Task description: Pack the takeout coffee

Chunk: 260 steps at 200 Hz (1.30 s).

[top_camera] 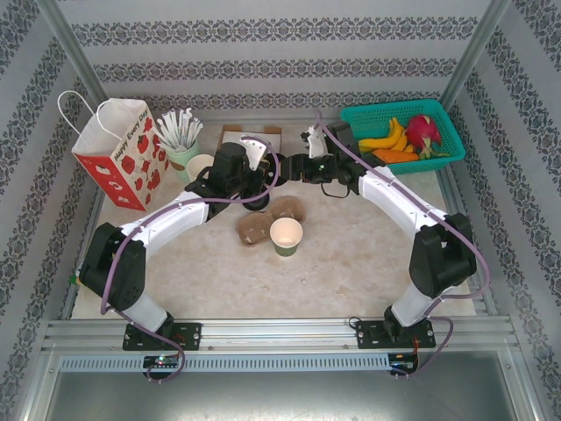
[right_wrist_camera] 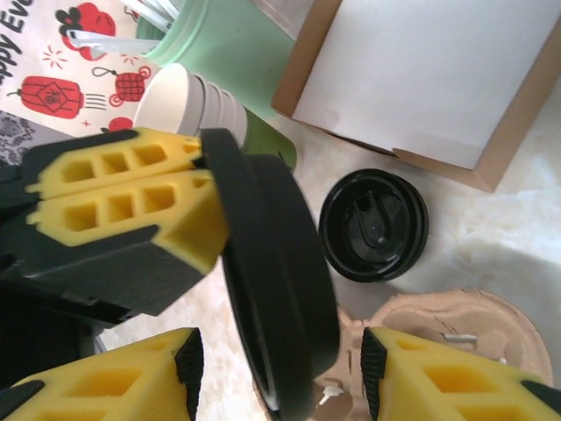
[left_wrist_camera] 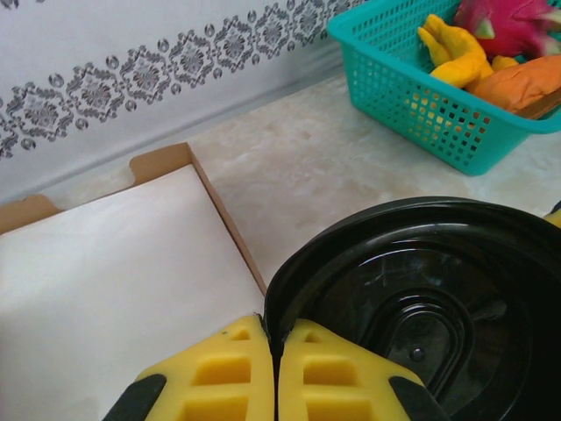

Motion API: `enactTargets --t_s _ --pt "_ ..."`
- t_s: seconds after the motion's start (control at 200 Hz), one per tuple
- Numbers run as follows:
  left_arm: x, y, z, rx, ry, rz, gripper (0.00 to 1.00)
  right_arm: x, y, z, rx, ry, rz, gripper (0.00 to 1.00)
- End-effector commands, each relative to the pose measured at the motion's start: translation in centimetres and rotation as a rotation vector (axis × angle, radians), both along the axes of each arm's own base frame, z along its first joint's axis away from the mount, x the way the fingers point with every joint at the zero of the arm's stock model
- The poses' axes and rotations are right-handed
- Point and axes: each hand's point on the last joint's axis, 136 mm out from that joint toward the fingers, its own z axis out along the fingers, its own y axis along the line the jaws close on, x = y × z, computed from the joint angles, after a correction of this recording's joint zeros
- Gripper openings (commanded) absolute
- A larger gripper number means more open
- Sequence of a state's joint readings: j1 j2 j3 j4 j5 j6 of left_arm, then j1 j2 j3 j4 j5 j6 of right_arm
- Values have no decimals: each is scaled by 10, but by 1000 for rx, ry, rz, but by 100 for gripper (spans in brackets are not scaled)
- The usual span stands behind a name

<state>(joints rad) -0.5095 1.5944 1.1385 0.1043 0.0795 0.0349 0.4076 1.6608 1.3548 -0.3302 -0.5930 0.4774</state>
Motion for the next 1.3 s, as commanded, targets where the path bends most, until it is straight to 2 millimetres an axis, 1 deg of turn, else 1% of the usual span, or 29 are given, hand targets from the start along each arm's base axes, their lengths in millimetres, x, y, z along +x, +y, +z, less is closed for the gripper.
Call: enactTargets --t_s 0.0,0.125,0.24,0.32,0.5,0.639,0.749,0.814,0.934,0.984,1.044,1.094,1.159,1.174,1.254,1.294 --pt "-2 -13 42 -44 -107 -73 0 5 -3 5 -4 -3 16 52" --pt "-6 -18 44 -45 -106 -109 0 4 3 14 31 -14 57 47" --pt "-9 -17 50 -46 -121 -116 0 4 7 20 53 -23 86 37" --pt "-10 -16 52 -37 -125 -116 0 3 8 19 54 -18 93 31" --pt "-12 -16 55 -27 -123 -128 0 2 9 19 49 -22 101 26" --pt "-16 -18 57 -33 -119 -148 0 2 11 22 37 -43 109 17" --pt "-15 -16 60 -41 -99 -133 0 0 10 23 1 -76 118 9" --pt "-16 -16 61 -52 -72 -123 8 1 6 26 -29 -111 110 6" --pt "-23 -12 70 -119 -30 -114 35 3 -5 36 -101 -215 85 0" --pt "-28 -8 75 -170 -14 -109 48 4 -11 42 -140 -276 81 0" --pt "-35 -3 85 -248 -2 -106 55 5 -19 47 -192 -351 75 0" --pt "-41 3 94 -321 0 -93 62 5 -24 54 -237 -435 80 0" --pt "-48 10 106 -405 -3 -87 73 6 -32 61 -295 -540 74 0" --pt "-50 12 109 -422 -5 -82 74 6 -33 64 -307 -567 74 0" --pt "-53 27 119 -494 -11 -10 89 6 -39 74 -391 -697 90 0" --pt "-50 39 120 -527 -4 60 99 5 -41 80 -438 -765 104 0"
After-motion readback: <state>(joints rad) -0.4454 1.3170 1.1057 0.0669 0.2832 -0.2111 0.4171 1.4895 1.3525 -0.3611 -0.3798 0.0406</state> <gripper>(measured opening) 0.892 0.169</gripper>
